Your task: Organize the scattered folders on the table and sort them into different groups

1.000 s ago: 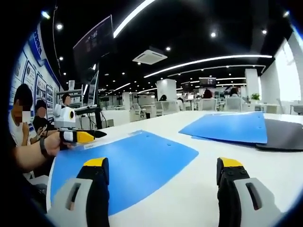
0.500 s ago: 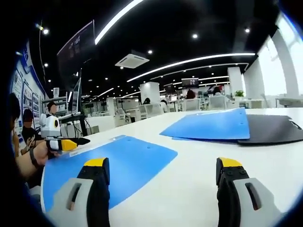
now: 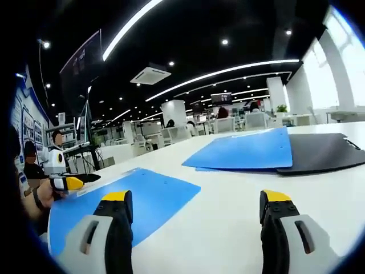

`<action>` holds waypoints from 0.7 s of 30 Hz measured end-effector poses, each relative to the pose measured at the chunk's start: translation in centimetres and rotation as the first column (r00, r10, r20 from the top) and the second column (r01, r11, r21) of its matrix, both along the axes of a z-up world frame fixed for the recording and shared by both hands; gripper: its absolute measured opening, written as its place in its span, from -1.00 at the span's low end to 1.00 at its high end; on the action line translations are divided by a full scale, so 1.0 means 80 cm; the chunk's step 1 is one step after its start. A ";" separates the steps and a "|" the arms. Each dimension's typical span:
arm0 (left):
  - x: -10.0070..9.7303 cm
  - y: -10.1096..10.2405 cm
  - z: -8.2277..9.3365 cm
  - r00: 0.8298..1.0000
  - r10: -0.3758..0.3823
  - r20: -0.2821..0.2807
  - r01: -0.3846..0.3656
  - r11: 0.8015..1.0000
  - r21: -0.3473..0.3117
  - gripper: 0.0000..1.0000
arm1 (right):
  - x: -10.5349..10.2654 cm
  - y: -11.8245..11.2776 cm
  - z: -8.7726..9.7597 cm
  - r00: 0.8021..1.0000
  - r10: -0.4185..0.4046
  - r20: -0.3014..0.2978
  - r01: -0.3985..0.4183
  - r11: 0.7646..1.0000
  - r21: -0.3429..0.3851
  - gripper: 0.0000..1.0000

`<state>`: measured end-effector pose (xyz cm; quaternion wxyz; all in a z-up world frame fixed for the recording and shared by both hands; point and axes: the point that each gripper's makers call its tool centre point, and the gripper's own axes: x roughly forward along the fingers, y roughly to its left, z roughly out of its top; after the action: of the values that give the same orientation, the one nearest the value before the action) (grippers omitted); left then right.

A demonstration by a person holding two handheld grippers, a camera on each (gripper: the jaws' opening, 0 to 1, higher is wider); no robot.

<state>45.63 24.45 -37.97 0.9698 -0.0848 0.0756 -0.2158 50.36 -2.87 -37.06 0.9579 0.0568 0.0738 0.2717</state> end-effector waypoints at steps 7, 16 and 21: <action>0.001 0.000 -0.001 1.000 -0.002 -0.002 0.002 1.000 0.006 0.76 | 0.011 -0.003 0.004 1.000 -0.001 -0.019 0.001 1.000 0.022 0.81; 0.000 -0.003 0.000 1.000 -0.008 0.012 0.008 0.999 0.033 0.71 | 0.033 -0.011 0.002 0.999 -0.007 -0.037 0.008 1.000 0.026 0.78; 0.000 -0.003 0.003 0.999 -0.003 0.033 0.002 0.998 0.055 0.68 | 0.053 -0.018 0.001 0.998 -0.009 -0.059 0.012 0.998 0.053 0.78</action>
<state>45.62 24.24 -37.75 0.9726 -0.0542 0.0658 -0.2163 54.63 -4.32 -36.98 0.9549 0.0909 0.0942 0.2667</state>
